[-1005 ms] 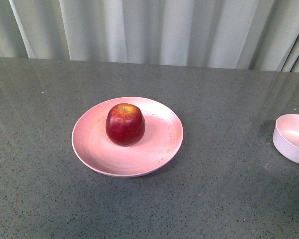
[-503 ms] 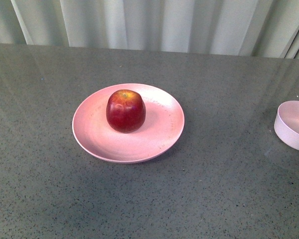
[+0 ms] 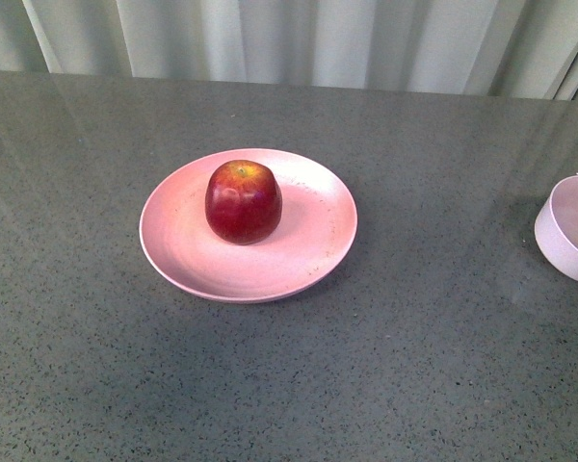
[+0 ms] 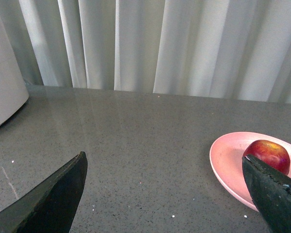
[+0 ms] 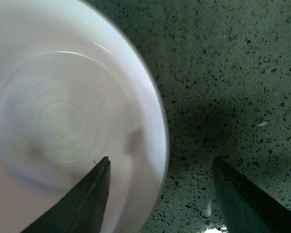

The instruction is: Move apple from plate to bowl

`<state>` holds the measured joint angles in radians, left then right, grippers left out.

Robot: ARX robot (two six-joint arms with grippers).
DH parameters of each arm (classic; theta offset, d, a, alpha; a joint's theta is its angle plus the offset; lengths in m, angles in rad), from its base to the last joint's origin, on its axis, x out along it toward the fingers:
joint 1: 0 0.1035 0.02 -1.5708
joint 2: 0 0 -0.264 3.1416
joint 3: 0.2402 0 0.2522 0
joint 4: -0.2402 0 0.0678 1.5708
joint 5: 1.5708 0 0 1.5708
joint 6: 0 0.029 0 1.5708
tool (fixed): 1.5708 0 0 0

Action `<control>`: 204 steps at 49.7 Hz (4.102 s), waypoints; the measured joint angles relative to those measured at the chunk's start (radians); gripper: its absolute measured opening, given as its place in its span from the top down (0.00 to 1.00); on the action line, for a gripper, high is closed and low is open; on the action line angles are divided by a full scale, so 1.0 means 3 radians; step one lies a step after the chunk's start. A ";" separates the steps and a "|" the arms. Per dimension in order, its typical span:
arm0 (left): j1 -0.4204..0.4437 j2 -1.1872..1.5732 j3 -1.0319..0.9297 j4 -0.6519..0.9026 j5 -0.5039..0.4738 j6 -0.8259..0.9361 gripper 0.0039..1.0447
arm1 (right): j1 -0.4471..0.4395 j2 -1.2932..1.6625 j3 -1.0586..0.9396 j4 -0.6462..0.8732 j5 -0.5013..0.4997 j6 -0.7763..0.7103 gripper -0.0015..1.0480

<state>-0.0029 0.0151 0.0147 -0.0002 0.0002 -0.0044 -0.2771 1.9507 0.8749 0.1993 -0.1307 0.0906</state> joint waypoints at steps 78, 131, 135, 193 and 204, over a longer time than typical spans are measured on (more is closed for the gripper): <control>0.0000 0.0000 0.0000 0.0000 0.0000 0.0000 0.08 | 0.1097 -0.0168 0.0102 0.0065 -0.0086 0.0783 0.46; 0.0000 0.0000 0.0000 0.0000 0.0000 0.0000 0.08 | 0.0908 -0.4009 -0.2768 0.1685 0.0434 -0.0289 0.98; 0.0000 0.0000 0.0000 0.0000 0.0000 0.0000 0.08 | 0.0912 -0.4075 -0.2837 0.1663 0.0423 -0.0291 0.98; 0.0000 0.0000 0.0000 0.0000 0.0000 0.0000 0.08 | 0.0917 -0.5834 -0.2841 0.0008 0.0436 -0.0290 0.98; 0.0000 0.0000 0.0000 0.0000 -0.0001 0.0000 0.08 | 0.0918 -0.6373 -0.2839 -0.0619 0.0436 -0.0291 0.98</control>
<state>-0.0029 0.0151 0.0147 -0.0002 -0.0002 -0.0044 -0.0017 0.0387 0.0231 0.0135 0.0002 0.0032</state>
